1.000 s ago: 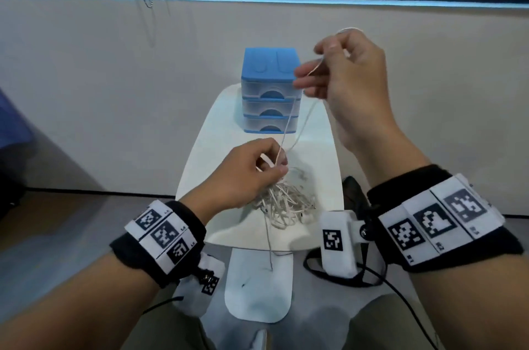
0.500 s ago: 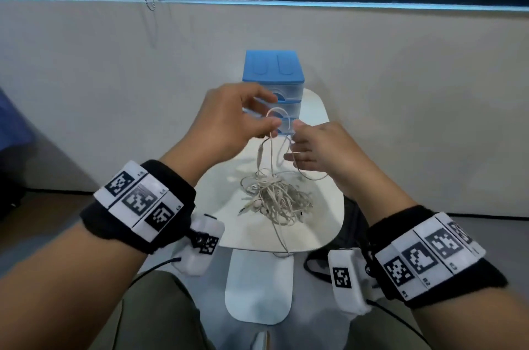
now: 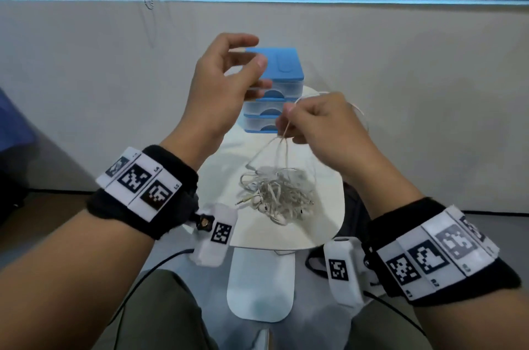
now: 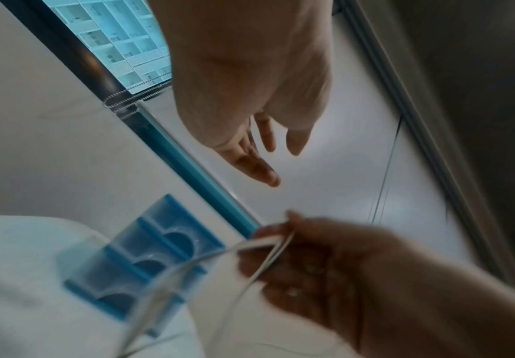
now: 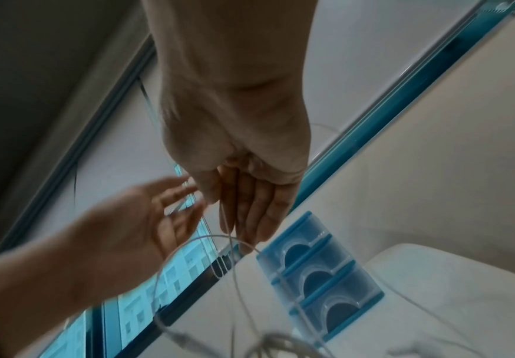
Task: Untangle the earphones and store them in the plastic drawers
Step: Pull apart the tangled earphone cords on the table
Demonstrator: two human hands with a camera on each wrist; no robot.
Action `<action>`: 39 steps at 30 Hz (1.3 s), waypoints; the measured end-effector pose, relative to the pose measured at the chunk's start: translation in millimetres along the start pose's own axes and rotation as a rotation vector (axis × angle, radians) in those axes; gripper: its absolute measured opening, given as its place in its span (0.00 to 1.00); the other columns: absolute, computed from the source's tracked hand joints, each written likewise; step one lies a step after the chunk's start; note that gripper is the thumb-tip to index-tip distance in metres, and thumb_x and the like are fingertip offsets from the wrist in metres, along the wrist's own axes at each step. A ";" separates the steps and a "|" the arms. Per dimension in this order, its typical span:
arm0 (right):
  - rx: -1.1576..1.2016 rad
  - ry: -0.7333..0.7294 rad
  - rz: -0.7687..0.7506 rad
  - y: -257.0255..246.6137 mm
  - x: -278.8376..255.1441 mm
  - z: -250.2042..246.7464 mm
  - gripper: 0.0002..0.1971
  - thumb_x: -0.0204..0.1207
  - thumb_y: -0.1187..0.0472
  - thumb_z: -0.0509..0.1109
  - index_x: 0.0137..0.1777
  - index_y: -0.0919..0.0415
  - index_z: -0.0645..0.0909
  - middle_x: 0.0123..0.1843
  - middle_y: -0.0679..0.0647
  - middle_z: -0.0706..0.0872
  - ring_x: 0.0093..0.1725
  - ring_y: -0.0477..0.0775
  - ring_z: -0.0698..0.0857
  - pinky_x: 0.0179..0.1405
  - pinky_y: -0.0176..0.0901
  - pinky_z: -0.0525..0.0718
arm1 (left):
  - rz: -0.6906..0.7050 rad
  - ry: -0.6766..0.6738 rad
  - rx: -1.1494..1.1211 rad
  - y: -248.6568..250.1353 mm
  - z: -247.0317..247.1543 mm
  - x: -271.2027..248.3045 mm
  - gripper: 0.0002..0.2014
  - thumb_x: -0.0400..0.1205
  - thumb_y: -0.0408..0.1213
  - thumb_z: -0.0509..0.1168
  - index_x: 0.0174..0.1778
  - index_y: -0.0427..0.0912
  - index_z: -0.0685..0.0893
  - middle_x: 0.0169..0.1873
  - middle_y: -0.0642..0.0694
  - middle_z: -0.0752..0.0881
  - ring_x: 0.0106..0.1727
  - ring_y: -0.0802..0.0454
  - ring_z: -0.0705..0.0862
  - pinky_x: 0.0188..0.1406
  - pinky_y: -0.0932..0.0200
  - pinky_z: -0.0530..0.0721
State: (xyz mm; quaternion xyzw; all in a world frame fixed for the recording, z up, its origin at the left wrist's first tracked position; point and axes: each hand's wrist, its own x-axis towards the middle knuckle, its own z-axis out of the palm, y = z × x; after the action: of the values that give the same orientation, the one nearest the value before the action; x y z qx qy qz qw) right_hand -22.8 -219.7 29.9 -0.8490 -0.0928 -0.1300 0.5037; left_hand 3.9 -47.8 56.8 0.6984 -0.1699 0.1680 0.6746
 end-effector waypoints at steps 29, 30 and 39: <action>-0.488 -0.341 -0.032 36.7 -17.8 -24.2 0.30 0.80 0.51 0.76 0.82 0.45 0.74 0.78 0.47 0.80 0.75 0.51 0.78 0.77 0.50 0.73 | -0.133 -0.593 0.732 -60.6 -10.8 -34.0 0.13 0.88 0.45 0.67 0.38 0.54 0.90 0.36 0.54 0.92 0.41 0.51 0.88 0.45 0.49 0.84; -0.529 -0.422 -0.050 37.4 -17.2 -15.6 0.29 0.81 0.51 0.75 0.81 0.44 0.74 0.76 0.45 0.82 0.74 0.51 0.78 0.78 0.54 0.73 | -0.129 -0.594 0.735 -59.4 -11.2 -33.9 0.13 0.88 0.46 0.67 0.38 0.53 0.90 0.36 0.53 0.91 0.41 0.49 0.88 0.46 0.46 0.85; -0.516 -0.360 -0.027 29.2 -11.6 -14.9 0.09 0.86 0.53 0.69 0.47 0.50 0.90 0.32 0.45 0.81 0.40 0.50 0.85 0.48 0.52 0.85 | -0.155 -0.697 0.652 -55.0 -33.3 -40.1 0.07 0.80 0.46 0.78 0.51 0.56 0.89 0.46 0.55 0.91 0.50 0.60 0.87 0.53 0.63 0.83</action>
State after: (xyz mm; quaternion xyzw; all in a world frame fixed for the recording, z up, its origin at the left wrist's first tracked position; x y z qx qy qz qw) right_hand -27.4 -247.0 8.8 -0.9569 -0.1558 -0.0035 0.2452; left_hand -6.3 -12.3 -9.3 0.8988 -0.2717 -0.0826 0.3338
